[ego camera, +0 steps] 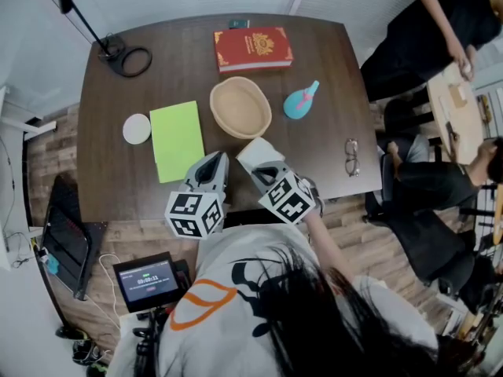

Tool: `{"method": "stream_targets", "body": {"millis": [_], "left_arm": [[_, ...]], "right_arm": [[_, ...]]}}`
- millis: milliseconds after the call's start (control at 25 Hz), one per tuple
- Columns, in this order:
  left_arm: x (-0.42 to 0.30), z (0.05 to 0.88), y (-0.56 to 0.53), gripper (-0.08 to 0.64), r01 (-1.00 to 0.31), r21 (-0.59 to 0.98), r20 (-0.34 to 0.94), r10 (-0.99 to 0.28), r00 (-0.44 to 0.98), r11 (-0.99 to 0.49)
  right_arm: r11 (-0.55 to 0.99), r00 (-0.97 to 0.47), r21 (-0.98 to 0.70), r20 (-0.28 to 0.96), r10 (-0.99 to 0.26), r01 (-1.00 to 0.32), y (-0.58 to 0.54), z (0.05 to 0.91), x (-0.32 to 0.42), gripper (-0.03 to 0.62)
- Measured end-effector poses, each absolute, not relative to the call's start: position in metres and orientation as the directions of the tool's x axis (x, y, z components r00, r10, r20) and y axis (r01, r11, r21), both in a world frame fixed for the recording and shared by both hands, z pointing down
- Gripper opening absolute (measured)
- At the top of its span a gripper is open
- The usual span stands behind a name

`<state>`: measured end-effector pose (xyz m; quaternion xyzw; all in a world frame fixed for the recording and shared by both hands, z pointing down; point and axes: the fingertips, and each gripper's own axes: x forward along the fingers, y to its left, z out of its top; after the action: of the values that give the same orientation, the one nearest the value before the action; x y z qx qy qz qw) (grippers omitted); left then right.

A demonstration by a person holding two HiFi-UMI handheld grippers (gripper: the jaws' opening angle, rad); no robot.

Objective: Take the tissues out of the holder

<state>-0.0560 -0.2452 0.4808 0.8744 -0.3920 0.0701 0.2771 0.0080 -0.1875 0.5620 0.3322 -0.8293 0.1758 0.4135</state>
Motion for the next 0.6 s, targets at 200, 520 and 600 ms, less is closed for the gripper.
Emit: {"method": "stream_targets", "body": {"millis": [200,520,600], "left_arm": [[-0.064,0.483,-0.247,0.0,-0.73,0.432,0.346,-0.65,0.676,-0.529],[-0.068,0.484,-0.248,0.0,-0.73,0.436,0.349,-0.649,0.676,-0.526],[-0.069,0.484,-0.249,0.0,-0.732,0.436,0.348,-0.651,0.674,-0.524]], "right_arm": [[0.705,-0.434,-0.057,0.822,-0.369,-0.707,-0.191,0.583,0.001,0.028],[0.695,-0.477,-0.136,0.817,-0.325,-0.706,-0.198,0.609,-0.011,0.029],[0.706,-0.468,-0.123,0.824,-0.318,-0.698,-0.197,0.615,-0.014,0.029]]}}
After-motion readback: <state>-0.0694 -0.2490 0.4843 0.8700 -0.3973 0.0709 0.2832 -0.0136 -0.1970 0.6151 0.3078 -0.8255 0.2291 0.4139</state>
